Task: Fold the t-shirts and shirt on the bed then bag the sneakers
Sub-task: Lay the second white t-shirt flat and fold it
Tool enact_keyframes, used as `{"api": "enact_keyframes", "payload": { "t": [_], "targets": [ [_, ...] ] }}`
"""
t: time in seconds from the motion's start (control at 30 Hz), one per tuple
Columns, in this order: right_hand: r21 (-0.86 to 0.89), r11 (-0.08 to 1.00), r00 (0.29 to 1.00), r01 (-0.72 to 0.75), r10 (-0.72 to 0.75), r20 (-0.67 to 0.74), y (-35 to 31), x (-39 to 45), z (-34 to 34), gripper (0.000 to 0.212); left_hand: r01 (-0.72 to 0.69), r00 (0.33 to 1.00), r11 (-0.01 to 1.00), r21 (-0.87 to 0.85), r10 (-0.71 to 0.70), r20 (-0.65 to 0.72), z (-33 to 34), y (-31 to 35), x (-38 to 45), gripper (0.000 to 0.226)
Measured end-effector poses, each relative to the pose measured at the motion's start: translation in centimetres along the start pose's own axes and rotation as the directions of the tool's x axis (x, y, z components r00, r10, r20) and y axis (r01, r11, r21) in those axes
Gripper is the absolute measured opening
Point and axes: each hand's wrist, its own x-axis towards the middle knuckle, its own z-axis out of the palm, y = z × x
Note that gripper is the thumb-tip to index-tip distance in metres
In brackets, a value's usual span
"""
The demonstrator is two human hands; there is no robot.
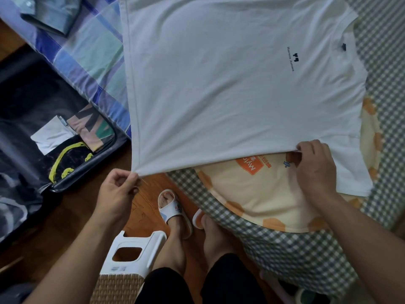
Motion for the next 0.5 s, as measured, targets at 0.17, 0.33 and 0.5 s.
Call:
{"api": "enact_keyframes", "payload": {
  "t": [0.17, 0.33, 0.5],
  "targets": [
    [-0.083, 0.992, 0.995, 0.099, -0.098, 0.008, 0.7, 0.1, 0.1, 0.032, -0.018, 0.998, 0.992, 0.126, 0.025, -0.057, 0.4, 0.2, 1.2, 0.012],
    [-0.111, 0.992, 0.996, 0.065, -0.057, 0.075, -0.7, 0.7, 0.2, 0.040, 0.067, 0.989, 0.907, 0.415, -0.007, -0.145, 1.7, -1.1, 3.1, 0.012],
    [0.116, 0.967, 0.974, 0.225, -0.219, -0.057, -5.6, 3.5, 0.2, 0.046, -0.611, 0.673, 0.219, 0.760, 0.649, 0.354, 7.7, 0.4, 2.6, 0.029]
  ]
}}
